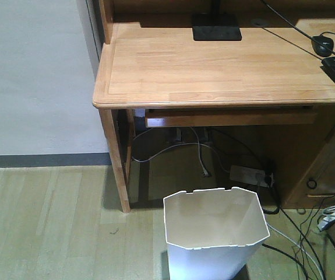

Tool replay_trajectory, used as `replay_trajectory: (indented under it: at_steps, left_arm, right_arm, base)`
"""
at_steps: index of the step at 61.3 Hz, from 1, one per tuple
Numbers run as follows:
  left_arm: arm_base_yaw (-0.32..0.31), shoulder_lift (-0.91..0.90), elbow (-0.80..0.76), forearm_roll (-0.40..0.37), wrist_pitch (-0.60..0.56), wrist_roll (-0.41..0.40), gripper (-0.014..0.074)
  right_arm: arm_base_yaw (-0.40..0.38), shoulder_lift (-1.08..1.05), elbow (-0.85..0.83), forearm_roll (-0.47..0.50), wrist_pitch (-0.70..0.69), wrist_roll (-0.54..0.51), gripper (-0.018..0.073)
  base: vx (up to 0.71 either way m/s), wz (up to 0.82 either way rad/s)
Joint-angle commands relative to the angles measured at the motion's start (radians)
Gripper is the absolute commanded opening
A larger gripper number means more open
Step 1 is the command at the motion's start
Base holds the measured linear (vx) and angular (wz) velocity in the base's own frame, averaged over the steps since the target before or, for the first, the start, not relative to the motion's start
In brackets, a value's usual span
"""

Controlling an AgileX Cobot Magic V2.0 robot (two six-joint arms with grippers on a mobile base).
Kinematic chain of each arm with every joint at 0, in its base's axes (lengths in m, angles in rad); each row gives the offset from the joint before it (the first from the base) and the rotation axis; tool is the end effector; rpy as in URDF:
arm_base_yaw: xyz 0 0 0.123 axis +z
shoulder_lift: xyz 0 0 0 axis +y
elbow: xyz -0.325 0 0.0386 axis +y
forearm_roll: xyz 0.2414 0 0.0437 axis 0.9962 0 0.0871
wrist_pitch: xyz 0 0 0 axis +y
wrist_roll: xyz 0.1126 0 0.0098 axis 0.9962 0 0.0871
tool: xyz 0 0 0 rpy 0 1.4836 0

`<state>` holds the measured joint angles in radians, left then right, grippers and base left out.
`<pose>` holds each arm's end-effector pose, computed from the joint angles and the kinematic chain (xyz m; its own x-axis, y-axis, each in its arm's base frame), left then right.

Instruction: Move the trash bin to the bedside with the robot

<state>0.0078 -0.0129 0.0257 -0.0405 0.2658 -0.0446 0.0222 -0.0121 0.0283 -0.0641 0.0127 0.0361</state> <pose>0.0274 -0.0010 0.1765 -0.1896 -0.0851 -0.9782 -0.0132 0.9964 -0.0841 0.0295 0.0006 0.2040 0.0589 -0.0267 -0.9979 -0.0197 0.9994 -0.0279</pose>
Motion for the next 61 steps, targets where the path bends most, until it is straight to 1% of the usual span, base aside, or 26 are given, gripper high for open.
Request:
replay_trajectory:
  at_steps: [1,11,18,38,48,61]
  left_arm:
    - [0.0,-0.014,0.019,-0.004,-0.069,-0.006,-0.0006]
    - [0.0,-0.014,0.019,-0.004,-0.069,-0.006,-0.0006]
    - [0.0,-0.014,0.019,-0.004,-0.069,-0.006,-0.0006]
    - [0.0,-0.014,0.019,-0.004,-0.069,-0.006,-0.0006]
    - [0.0,-0.014,0.019,-0.004,-0.069,-0.006,-0.0006]
    - [0.0,-0.014,0.019,-0.004,-0.069,-0.006,-0.0006]
  right_arm:
    - [0.002,-0.011,0.001,-0.015,-0.101,-0.011,-0.0009]
    - [0.002,-0.011,-0.054,-0.015,-0.092,-0.011,-0.0009]
    - [0.002,0.017,-0.117,-0.015,-0.054,-0.011,-0.0009]
    - [0.002,0.289,-0.326,-0.014,0.094,0.0,-0.0009]
    - [0.002,0.365,-0.339,-0.014,0.097,0.0,-0.0009]
    - [0.002,0.406,-0.339,-0.014,0.097,0.0,-0.0009]
  base:
    - [0.0,0.0]
    - [0.0,0.0]
    - [0.0,0.0]
    - [0.0,0.0]
    - [0.0,0.0]
    - [0.0,0.0]
